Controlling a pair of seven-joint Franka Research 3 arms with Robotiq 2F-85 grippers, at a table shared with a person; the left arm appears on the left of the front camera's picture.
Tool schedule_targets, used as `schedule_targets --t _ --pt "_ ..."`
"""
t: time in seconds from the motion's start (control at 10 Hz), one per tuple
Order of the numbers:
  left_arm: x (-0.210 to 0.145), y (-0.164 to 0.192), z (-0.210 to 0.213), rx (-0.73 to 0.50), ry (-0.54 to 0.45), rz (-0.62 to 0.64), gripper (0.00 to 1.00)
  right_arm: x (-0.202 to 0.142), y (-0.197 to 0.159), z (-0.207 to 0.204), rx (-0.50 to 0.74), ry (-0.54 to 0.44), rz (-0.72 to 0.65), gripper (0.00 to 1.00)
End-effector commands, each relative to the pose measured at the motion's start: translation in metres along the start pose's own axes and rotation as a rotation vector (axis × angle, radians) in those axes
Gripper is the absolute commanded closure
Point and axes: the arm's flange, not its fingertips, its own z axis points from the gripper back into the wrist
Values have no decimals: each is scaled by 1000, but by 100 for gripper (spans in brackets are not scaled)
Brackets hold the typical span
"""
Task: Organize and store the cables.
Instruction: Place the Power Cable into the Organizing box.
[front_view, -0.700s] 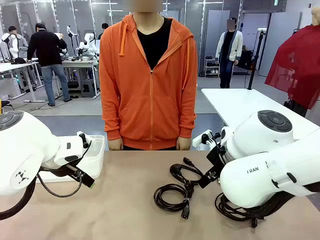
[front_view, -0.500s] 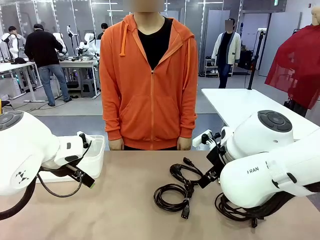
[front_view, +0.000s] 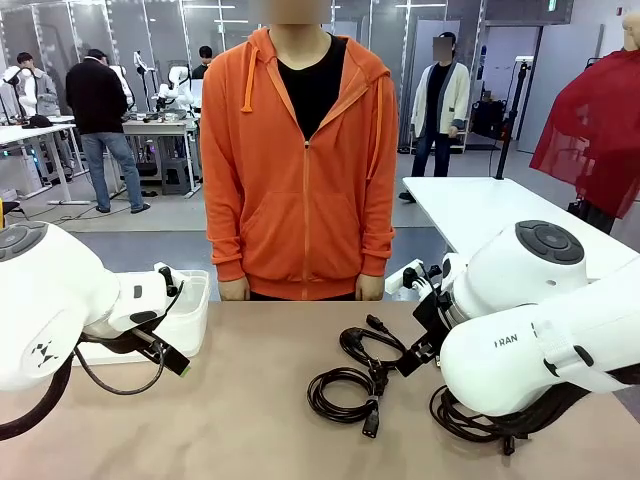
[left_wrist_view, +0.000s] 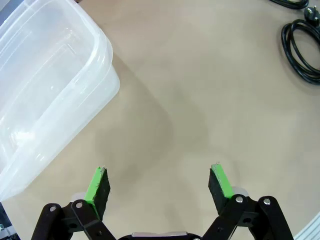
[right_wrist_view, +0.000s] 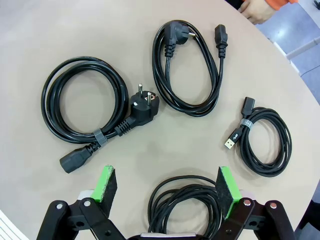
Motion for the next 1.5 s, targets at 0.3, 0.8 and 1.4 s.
schedule_targets --t 0.3,0.8,1.4 --pt "8 6 20 4 -2 -11 0 12 -9 18 25 -24 -15 0" --pt "-5 38 163 -59 -74 6 0 43 -69 135 104 -85 30 0" --pt "-74 104 294 -87 -231 70 0 -21 -158 262 182 -167 32 0"
